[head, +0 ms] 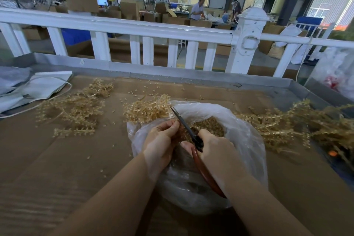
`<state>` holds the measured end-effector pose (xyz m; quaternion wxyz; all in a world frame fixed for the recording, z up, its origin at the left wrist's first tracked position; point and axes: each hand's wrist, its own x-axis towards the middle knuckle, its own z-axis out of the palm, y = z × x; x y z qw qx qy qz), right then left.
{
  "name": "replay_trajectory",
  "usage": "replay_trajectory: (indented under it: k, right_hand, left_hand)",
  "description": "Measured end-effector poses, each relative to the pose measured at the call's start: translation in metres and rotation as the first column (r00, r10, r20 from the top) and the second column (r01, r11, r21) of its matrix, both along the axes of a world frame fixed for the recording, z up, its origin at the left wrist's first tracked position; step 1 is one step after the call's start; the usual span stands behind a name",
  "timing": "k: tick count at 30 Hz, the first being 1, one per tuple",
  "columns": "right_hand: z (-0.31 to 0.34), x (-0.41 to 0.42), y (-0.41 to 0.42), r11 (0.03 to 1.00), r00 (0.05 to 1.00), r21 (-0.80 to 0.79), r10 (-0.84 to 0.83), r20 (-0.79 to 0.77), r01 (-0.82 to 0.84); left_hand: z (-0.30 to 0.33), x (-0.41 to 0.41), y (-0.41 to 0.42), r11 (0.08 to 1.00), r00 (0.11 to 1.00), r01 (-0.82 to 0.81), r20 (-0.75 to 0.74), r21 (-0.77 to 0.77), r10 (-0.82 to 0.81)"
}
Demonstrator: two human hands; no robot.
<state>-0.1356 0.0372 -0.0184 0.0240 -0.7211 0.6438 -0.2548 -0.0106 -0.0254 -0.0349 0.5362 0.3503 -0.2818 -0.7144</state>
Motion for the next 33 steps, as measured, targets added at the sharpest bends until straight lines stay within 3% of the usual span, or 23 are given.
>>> replay_trajectory:
  k: [13, 24, 33]
  right_hand:
    - [0.003, 0.007, 0.001, 1.0, 0.992, 0.013, -0.019, 0.125, 0.017]
    - [0.005, 0.005, -0.005, 0.999, 0.995, 0.037, -0.02, 0.095, 0.017]
    - [0.008, 0.006, -0.002, 0.987, 0.981, -0.154, -0.01, 0.196, 0.041]
  left_hand:
    - [0.006, 0.004, 0.007, 0.995, 0.995, 0.095, -0.006, -0.016, -0.095]
    - [0.009, 0.004, 0.009, 0.996, 0.996, 0.094, -0.007, -0.007, -0.094]
    - [0.018, 0.003, 0.01, 0.995, 0.998, 0.039, 0.045, 0.091, -0.043]
